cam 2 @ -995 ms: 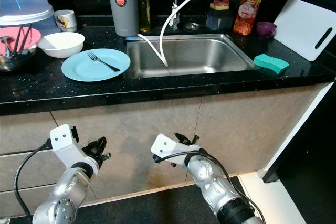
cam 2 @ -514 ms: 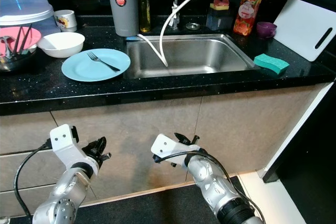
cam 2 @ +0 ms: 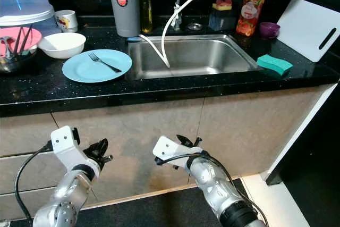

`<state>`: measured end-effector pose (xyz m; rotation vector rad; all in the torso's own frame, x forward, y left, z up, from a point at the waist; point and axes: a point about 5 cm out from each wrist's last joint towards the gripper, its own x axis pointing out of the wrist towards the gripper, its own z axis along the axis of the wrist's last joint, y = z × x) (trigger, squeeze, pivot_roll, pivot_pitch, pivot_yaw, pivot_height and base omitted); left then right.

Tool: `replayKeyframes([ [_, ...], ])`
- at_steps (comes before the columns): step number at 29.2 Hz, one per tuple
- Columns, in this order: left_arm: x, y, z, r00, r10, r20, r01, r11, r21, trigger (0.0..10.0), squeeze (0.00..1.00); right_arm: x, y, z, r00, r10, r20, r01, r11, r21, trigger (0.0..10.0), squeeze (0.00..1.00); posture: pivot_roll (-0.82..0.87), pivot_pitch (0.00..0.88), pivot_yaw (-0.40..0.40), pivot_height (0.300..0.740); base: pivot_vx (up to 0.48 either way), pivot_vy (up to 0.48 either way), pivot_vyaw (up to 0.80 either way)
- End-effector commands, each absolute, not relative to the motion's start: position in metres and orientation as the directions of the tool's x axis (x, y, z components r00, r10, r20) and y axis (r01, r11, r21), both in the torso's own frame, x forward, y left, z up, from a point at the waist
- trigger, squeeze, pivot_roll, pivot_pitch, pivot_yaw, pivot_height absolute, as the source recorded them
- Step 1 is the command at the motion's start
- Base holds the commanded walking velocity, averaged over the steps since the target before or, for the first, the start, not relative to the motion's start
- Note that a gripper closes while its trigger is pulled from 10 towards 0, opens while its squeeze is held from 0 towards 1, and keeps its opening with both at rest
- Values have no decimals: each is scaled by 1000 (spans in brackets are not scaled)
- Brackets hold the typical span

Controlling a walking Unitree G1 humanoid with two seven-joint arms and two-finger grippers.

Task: Kitchen organization

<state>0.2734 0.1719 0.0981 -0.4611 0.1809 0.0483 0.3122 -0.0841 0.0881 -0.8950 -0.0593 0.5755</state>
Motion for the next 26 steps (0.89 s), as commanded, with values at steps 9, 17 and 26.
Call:
replayKeyframes([
  [9, 271, 172, 95, 980, -1, -200, -87, 899, -430, 10000, 0, 310, -84, 86, 849, 493, -188, -449, 488, -749, 10000, 0, -130, 13, -18, 740, 0, 0, 0],
  [17, 271, 170, 96, 979, 4, -202, -93, 896, -434, 10000, 0, 310, -87, 87, 852, 490, -185, -446, 494, -746, 10000, 0, -132, 26, -18, 740, 0, 0, 0],
  [26, 272, 171, 96, 979, 3, -202, -92, 896, -433, 10000, 0, 310, -86, 88, 852, 489, -184, -446, 495, -746, 10000, 0, -130, 30, -16, 740, 0, 0, 0],
])
